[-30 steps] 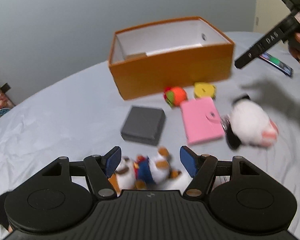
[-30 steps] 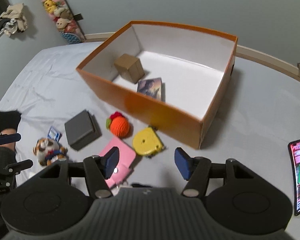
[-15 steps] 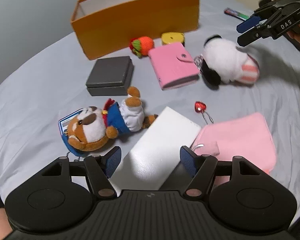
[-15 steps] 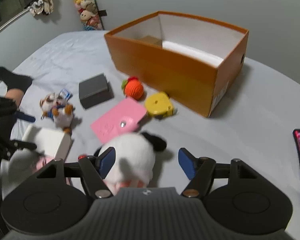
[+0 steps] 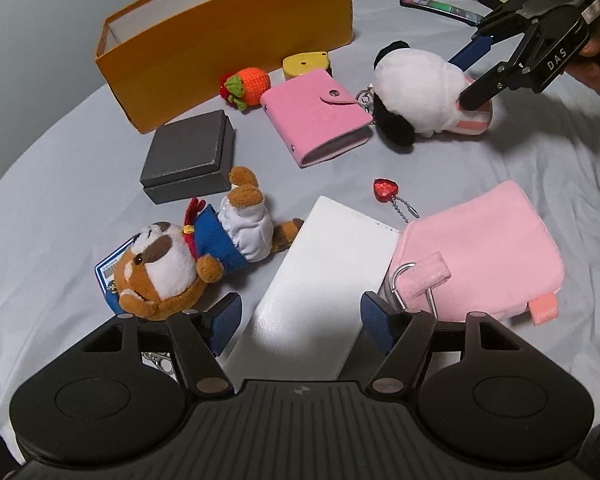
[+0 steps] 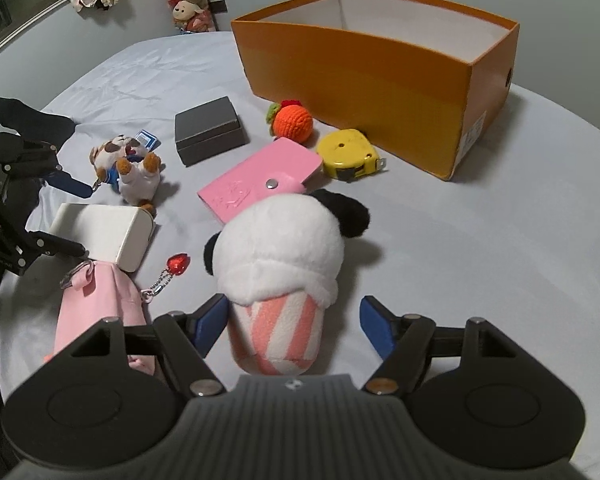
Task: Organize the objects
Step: 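Grasp the white rectangular box with the left gripper while the right gripper grasps the panda plush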
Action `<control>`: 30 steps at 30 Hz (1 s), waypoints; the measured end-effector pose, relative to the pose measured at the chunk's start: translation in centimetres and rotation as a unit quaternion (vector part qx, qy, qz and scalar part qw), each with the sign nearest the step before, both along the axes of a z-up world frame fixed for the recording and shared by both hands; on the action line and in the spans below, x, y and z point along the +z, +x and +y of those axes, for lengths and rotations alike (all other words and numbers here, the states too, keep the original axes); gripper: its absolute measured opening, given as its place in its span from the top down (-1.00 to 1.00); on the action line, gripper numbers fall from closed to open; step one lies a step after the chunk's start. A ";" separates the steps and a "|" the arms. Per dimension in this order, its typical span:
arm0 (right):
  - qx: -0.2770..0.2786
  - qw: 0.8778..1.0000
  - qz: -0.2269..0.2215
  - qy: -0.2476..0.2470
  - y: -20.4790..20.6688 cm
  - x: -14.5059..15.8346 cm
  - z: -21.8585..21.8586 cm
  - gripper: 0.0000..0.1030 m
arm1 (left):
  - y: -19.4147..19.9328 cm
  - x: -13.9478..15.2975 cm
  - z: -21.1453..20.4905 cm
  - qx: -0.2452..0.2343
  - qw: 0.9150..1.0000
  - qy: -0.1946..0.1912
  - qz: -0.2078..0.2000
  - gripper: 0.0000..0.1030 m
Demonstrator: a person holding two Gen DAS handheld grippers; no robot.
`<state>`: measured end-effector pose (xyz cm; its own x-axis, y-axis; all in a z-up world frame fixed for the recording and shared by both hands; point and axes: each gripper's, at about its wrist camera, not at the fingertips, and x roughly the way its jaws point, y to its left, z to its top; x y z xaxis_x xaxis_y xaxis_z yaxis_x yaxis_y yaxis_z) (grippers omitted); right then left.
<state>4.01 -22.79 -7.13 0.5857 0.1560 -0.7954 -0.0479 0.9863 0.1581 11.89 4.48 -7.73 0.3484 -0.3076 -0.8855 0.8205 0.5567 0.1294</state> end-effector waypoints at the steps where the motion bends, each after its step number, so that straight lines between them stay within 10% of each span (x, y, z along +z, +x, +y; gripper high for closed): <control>1: 0.002 1.000 -0.001 -0.004 0.1 0.0 0.2 -0.44 | 0.0 0.0 -0.1 -0.004 1.000 0.002 0.004 -0.56; 20: 0.021 1.000 0.001 -0.020 1.6 -0.8 1.1 -0.44 | 1.0 -2.3 -2.4 -0.040 0.997 0.066 0.025 -0.59; 30: 0.030 0.998 -0.025 -0.055 1.5 -0.6 1.5 -0.26 | 1.8 -1.8 -1.1 0.170 0.983 0.006 0.062 -0.55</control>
